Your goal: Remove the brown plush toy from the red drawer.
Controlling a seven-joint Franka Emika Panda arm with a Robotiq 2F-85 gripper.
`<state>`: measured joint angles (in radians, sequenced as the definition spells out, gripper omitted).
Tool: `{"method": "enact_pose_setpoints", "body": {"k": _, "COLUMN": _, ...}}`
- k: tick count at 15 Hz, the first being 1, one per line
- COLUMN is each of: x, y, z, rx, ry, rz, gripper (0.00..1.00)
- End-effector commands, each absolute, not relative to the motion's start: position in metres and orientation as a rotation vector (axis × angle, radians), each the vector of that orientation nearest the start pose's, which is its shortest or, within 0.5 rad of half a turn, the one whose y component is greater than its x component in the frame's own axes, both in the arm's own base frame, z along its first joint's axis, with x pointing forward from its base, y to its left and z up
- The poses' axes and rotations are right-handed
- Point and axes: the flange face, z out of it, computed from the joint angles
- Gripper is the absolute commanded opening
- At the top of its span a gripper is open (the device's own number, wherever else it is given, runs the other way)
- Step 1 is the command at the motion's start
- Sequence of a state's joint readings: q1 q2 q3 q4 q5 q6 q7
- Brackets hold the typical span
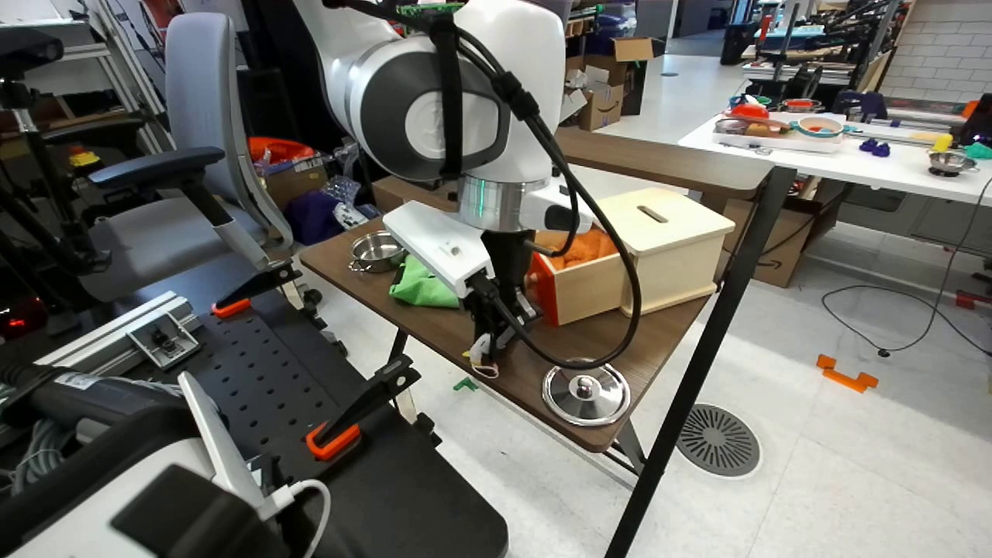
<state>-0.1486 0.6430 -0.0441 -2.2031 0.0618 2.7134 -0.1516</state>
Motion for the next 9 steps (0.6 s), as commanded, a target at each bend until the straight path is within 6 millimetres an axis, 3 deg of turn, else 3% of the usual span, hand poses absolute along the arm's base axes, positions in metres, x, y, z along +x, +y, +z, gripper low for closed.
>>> {"method": "enact_pose_setpoints", "body": {"k": 1, "x": 0.519, "y": -0.104, "z": 0.075, "rx": -3.133, "ry": 0.167, "rz": 0.149, "gripper": 0.61}}
{"method": "enact_pose_setpoints", "body": {"k": 6, "x": 0.521, "y": -0.108, "z": 0.089, "rx": -3.144, "ry": 0.183, "rz": 0.114, "gripper": 0.97}}
{"method": "enact_pose_setpoints", "body": {"k": 9, "x": 0.511, "y": -0.106, "z": 0.116, "rx": -3.118, "ry": 0.166, "rz": 0.181, "gripper": 1.00}}
